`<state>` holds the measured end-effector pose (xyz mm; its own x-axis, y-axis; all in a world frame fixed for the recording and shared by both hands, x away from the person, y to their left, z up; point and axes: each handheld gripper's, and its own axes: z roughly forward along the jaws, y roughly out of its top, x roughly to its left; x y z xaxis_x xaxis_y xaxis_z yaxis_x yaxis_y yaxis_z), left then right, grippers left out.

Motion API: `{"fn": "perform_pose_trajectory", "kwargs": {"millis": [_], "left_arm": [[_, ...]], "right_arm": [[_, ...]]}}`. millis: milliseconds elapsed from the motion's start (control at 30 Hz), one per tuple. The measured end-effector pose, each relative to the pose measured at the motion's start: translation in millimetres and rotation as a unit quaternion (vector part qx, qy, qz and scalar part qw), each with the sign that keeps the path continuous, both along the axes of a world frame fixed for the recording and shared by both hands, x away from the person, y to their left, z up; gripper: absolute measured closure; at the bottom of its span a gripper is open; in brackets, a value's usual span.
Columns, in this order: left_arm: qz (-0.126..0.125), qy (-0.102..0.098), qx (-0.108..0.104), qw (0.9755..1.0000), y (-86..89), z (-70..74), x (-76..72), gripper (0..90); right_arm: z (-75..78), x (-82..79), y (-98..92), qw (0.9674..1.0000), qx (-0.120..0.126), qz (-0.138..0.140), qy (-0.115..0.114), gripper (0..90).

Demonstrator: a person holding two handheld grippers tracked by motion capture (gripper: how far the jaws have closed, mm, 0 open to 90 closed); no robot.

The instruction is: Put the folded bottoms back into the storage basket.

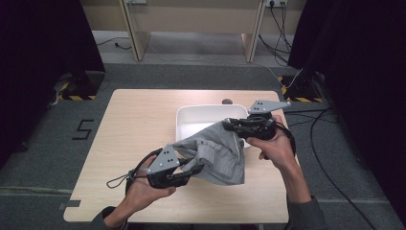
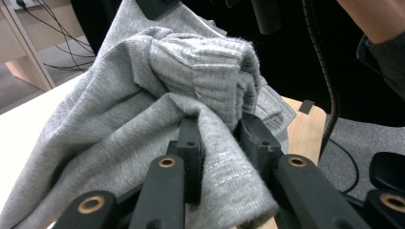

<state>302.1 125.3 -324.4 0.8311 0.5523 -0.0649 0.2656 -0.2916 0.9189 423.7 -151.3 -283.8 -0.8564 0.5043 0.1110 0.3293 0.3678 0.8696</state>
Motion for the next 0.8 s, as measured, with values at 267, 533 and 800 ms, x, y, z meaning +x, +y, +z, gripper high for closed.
{"fn": "perform_pose_trajectory", "kwargs": {"millis": [267, 533, 800], "left_arm": [[0.017, 0.01, 0.008, 0.9998, -2.8, 5.5, 30.4, 71.6], [0.04, 0.02, 0.019, 0.9988, -9.4, 7.0, 70.1, 71.6], [0.066, 0.039, 0.032, 0.9966, -16.0, -8.4, 103.5, 71.6]], "right_arm": [[6.8, 29.1, 1.4, 0.9997, -0.018, -0.014, 0.01, 79.7], [12.9, 69.3, 10.3, 0.9979, -0.052, -0.034, 0.017, 79.5], [-2.7, 104.6, 20.8, 0.9952, -0.08, -0.05, 0.024, 79.5]]}}
